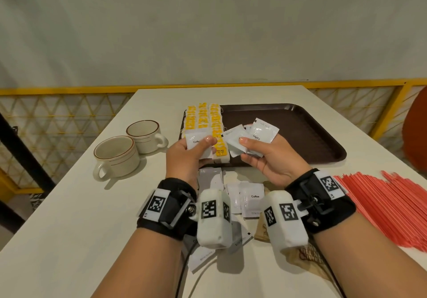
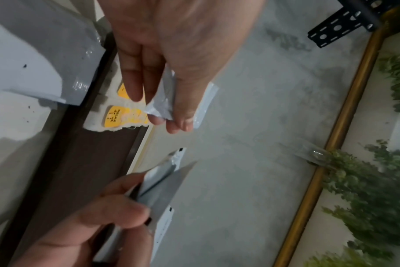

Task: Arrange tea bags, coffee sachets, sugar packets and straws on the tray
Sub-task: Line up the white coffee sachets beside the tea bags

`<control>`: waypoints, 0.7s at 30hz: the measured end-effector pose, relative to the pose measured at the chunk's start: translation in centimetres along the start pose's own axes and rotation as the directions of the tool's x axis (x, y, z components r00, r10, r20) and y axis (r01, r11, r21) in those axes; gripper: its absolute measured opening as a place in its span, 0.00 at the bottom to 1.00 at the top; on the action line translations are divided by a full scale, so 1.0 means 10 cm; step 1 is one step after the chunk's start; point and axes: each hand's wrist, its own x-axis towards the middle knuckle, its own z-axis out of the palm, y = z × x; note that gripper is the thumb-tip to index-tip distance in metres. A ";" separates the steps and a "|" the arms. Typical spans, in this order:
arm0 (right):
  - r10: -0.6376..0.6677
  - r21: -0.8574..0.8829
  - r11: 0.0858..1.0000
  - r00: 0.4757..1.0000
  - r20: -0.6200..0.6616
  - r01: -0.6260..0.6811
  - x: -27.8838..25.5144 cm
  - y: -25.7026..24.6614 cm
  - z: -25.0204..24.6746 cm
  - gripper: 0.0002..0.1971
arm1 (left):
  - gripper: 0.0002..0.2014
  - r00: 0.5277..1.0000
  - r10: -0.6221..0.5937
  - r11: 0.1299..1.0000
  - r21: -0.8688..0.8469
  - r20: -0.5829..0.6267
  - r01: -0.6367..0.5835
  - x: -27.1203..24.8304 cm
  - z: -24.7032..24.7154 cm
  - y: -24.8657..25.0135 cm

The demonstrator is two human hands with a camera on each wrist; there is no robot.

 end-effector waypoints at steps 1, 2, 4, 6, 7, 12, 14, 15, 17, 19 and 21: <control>0.000 0.003 1.000 1.000 0.000 0.000 0.00 0.00 0.00 0.12 | 0.08 1.000 0.002 1.000 0.001 0.005 -0.002 0.01 0.02 0.00; 0.000 0.006 1.000 1.000 0.002 0.000 0.00 0.00 0.00 0.12 | 0.08 1.000 -0.003 1.000 -0.002 -0.007 0.003 0.01 0.02 -0.01; -0.001 0.016 1.000 1.000 0.001 0.001 -0.01 -0.01 0.00 0.12 | 0.12 0.998 -0.063 0.998 -0.018 -0.030 0.063 0.03 0.03 -0.02; -0.002 0.024 1.000 1.000 -0.007 0.002 -0.01 -0.02 -0.01 0.12 | 0.13 0.992 -0.121 0.992 -0.037 -0.024 0.120 0.03 0.04 -0.01; -0.002 0.027 1.000 1.000 -0.011 0.002 -0.01 -0.02 -0.01 0.12 | 0.12 0.993 -0.118 0.992 -0.039 -0.021 0.117 0.02 0.04 0.00; 0.003 0.043 0.999 1.000 -0.020 -0.002 -0.01 -0.04 -0.02 0.11 | 0.09 1.000 -0.016 1.000 0.008 -0.023 0.016 -0.03 -0.01 0.02; 0.005 0.043 0.999 1.000 -0.020 -0.004 -0.02 -0.05 -0.02 0.11 | 0.06 0.999 0.003 1.000 -0.013 -0.049 -0.003 -0.01 0.00 0.01; 0.007 0.044 0.999 1.000 -0.020 -0.006 -0.03 -0.06 -0.02 0.11 | 0.07 0.998 0.000 0.999 -0.032 -0.061 -0.002 0.00 0.01 0.02; 0.013 0.049 0.999 1.000 -0.018 -0.012 -0.03 -0.06 -0.02 0.10 | 0.11 0.995 -0.044 0.997 -0.064 -0.091 0.038 0.02 0.03 0.02; 0.017 0.050 0.999 1.000 -0.013 -0.016 -0.04 -0.06 -0.01 0.10 | 0.11 0.990 -0.100 0.993 -0.072 -0.099 0.094 0.02 0.03 0.02; 0.019 0.050 0.999 1.000 -0.013 -0.018 -0.04 -0.06 -0.01 0.10 | 0.10 0.994 -0.081 0.997 -0.006 -0.067 0.081 -0.01 0.01 0.02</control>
